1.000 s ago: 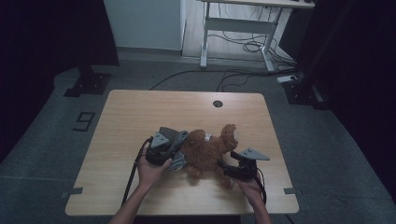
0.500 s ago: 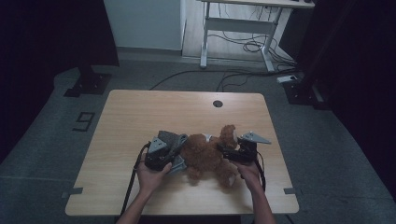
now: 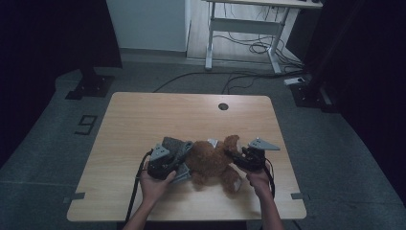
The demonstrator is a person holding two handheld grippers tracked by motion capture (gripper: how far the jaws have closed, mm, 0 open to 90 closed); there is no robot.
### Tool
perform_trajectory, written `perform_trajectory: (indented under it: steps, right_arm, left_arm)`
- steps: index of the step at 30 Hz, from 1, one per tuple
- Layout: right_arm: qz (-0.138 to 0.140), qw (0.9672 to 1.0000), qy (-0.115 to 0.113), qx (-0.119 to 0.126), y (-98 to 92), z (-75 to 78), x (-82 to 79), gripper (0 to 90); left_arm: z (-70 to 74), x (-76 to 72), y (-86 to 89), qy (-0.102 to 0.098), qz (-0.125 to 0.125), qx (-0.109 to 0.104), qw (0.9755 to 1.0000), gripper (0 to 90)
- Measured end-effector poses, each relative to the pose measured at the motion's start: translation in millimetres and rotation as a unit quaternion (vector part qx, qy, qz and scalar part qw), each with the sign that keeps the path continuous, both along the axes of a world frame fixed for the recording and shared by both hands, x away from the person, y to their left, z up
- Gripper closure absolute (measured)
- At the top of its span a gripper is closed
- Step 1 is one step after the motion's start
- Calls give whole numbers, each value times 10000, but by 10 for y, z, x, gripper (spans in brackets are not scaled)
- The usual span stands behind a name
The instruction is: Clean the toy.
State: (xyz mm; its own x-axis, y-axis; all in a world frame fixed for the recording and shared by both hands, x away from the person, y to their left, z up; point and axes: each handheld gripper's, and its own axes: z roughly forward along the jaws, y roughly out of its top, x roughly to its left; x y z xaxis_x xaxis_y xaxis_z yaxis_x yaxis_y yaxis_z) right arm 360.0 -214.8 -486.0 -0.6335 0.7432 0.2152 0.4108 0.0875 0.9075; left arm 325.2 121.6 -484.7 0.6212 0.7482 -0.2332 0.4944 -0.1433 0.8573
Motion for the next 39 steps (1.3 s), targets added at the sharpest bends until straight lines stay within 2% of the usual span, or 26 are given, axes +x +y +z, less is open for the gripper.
perform_trajectory:
  steps: [4,8,11,14,17,20,21,23,25,27,30,33,36,39]
  right_arm:
    - [-7,10000,-14,-27,-25,-40,-58,609]
    - [26,9998,-147,-105,-44,-69,-112,620]
    - [32,9997,-212,-148,-45,-81,-140,623]
    - [43,9995,-254,-186,-49,-90,-168,624]
    - [83,9992,-337,-219,-57,-98,-179,624]
    - [103,9989,-382,-263,-57,-103,-174,624]
    - [93,9988,-393,-285,-56,-104,-172,624]
    - [52,9986,-398,-347,-58,-113,-171,623]
    - [80,9990,-373,-249,-67,-128,-171,623]
    - [103,9990,-379,-222,-62,-127,-174,622]
    - [194,9983,-450,-320,-30,-106,-198,620]
    - [161,9984,-437,-326,-30,-100,-218,615]
    - [136,9987,-398,-276,-37,-112,-233,613]
    - [123,9991,-339,-228,-46,-128,-222,610]
  left_arm:
    - [77,-13,11,105,-153,-44,9998,771]
    - [228,14,6,77,-272,13,9996,765]
    - [422,114,-5,-48,-283,-51,9996,764]
    - [616,274,-106,-118,-363,-29,9993,762]
    - [646,508,-295,174,-547,63,9983,762]
    - [454,669,-498,691,-757,412,9939,760]
    - [375,687,-519,781,-763,444,9930,759]
    - [281,677,-454,785,-649,381,9941,766]
    - [244,644,-337,781,-516,345,9950,774]
    - [216,588,-229,758,-499,290,9954,780]
    - [220,470,-117,613,-451,327,9966,783]
    - [237,382,2,466,-398,394,9973,783]
    - [262,354,162,437,-303,419,9977,784]
    - [250,342,314,492,-219,366,9979,783]
